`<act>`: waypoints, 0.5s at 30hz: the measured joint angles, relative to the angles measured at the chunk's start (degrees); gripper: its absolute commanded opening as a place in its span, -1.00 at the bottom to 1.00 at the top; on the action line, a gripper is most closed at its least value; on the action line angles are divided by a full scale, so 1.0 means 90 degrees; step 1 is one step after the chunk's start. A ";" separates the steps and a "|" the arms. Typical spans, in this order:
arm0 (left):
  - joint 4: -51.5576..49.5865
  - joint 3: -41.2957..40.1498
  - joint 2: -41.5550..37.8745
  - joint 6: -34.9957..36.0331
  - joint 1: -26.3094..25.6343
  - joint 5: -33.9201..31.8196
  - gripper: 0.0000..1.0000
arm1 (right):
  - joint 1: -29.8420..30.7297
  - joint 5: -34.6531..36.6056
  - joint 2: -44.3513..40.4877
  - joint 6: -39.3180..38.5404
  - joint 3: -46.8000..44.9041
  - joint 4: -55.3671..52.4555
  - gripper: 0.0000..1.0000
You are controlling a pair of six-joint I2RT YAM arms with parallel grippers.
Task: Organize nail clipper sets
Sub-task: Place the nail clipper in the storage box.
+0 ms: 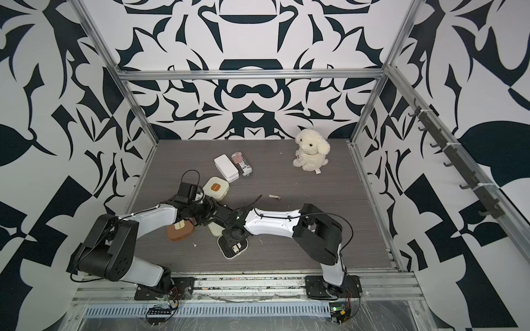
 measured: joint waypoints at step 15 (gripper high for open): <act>0.0000 0.0000 0.0000 0.0000 0.0002 -0.0005 0.30 | -0.0036 0.0056 0.0141 -0.0022 0.0114 0.0066 -0.92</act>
